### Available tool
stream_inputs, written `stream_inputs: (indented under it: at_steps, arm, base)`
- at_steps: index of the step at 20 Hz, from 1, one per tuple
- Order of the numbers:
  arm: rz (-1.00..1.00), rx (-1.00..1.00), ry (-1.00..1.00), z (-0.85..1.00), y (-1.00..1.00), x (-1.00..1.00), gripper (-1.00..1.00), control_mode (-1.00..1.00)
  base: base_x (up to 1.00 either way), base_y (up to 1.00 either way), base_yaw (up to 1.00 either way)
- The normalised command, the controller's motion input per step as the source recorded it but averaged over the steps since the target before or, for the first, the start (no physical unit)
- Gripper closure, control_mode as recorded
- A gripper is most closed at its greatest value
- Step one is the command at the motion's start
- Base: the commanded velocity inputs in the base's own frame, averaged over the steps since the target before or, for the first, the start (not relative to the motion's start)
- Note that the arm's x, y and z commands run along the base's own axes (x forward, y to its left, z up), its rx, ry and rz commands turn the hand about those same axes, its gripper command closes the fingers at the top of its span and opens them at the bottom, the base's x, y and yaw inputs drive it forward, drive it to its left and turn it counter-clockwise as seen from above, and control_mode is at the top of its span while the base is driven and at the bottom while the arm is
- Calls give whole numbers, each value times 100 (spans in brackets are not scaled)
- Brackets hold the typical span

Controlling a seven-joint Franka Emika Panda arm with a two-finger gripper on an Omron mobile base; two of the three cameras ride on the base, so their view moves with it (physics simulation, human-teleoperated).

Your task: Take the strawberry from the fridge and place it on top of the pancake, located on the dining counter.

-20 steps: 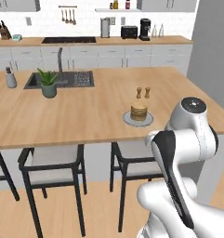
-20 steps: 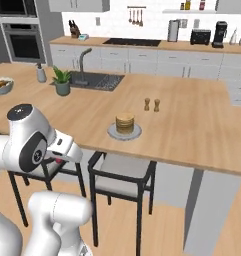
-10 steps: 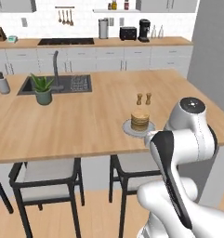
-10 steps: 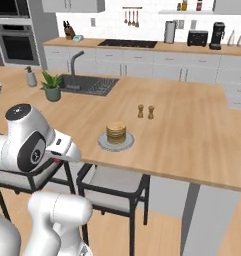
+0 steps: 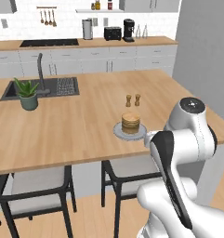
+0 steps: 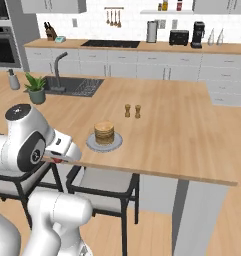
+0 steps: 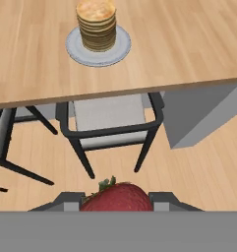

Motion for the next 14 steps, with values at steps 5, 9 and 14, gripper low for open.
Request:
stream_inputs:
  at_steps: [5,9,14]
  arm:
    - [0,0,0,0,0,0,100,100]
    - [0,0,0,0,0,0,100,100]
    - [0,0,0,0,0,0,100,100]
  base:
    - [35,3,-13]
    - [62,12,-1]
    - [56,35,-1]
